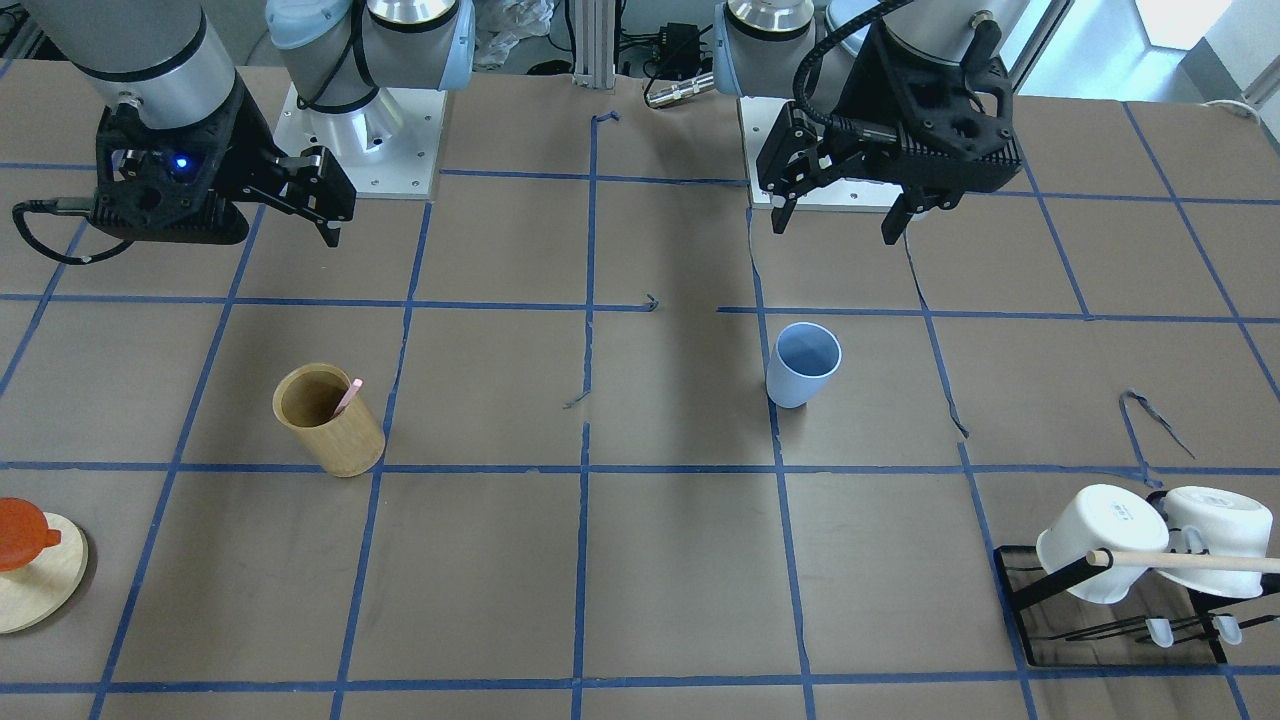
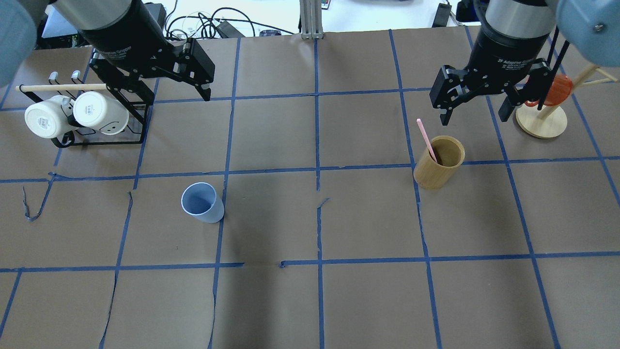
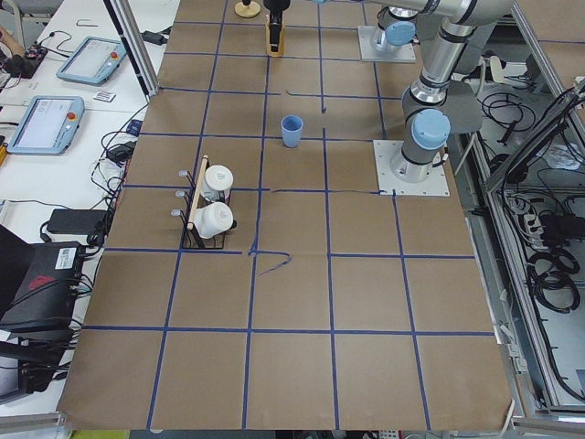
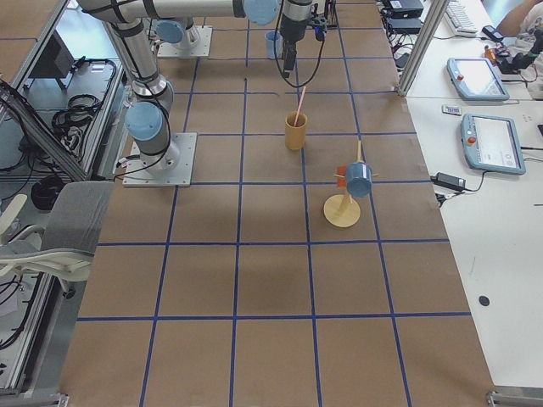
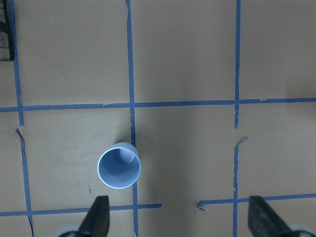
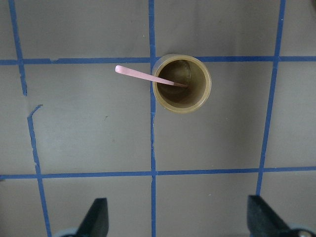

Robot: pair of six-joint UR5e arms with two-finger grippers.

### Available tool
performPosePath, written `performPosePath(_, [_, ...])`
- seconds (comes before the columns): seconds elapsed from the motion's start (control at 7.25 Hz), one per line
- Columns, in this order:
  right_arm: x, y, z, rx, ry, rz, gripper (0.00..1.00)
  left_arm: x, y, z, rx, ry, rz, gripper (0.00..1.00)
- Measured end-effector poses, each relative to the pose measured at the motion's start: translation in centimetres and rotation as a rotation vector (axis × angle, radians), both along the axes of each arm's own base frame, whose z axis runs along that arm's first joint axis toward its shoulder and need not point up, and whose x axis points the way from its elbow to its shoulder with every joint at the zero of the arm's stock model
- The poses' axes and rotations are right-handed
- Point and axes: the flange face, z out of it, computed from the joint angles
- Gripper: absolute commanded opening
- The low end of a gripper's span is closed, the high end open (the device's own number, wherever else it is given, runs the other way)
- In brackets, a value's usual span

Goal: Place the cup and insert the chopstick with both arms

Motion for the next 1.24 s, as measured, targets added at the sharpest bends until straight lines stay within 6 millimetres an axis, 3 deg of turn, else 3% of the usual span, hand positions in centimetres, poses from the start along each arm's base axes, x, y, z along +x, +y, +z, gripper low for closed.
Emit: performPosePath(1.24, [-0.01,0.06,0.71,-0.027,-0.004,-0.006,1.0,0.26,-0.11,-0.14,0.003,0.005,0.003,1.0])
